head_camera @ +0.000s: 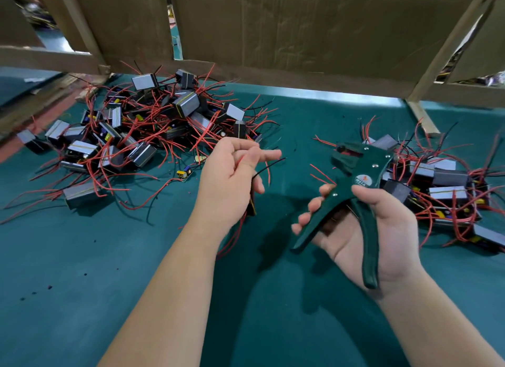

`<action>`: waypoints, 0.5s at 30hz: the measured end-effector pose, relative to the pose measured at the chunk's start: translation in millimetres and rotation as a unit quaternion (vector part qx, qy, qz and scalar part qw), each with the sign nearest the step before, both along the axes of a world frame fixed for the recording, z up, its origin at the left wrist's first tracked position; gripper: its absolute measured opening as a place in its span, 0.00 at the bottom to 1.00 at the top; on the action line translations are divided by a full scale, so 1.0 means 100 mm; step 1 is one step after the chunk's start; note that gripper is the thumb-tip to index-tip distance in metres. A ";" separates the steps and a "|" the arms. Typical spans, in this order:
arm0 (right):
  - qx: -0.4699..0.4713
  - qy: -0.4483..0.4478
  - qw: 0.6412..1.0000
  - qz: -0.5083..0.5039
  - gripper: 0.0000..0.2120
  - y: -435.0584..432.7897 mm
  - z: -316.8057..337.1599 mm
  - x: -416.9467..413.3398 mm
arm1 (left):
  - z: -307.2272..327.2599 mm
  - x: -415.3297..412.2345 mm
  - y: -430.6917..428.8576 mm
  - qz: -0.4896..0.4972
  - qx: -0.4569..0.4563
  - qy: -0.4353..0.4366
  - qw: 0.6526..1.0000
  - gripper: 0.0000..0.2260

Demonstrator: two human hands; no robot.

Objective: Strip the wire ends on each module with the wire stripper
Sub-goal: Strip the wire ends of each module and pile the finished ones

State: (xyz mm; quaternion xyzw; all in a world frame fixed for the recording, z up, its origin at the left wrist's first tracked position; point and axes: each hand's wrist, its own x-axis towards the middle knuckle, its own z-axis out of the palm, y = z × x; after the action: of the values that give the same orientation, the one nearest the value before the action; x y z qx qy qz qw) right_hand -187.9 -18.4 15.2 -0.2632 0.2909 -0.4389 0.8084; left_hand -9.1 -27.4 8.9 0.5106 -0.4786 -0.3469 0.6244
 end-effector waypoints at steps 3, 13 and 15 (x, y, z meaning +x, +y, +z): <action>0.035 0.043 0.998 0.016 0.17 -0.04 0.01 -0.04 | 0.03 0.02 0.00 -0.014 -0.021 0.041 0.999 0.07; -0.047 -0.020 0.975 0.216 0.21 0.12 -0.04 0.05 | 0.05 -0.01 0.02 -0.012 -0.037 -0.017 0.999 0.07; -0.053 -0.010 0.975 0.216 0.21 0.12 -0.03 0.06 | 0.05 -0.03 0.03 -0.008 -0.039 -0.027 0.999 0.08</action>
State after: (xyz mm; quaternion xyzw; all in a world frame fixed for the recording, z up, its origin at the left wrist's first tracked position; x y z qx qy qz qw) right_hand -181.7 -6.0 12.0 -0.3574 0.1955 -0.2716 0.8719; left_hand -12.1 -24.4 13.8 0.4910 -0.5122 -0.3187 0.6285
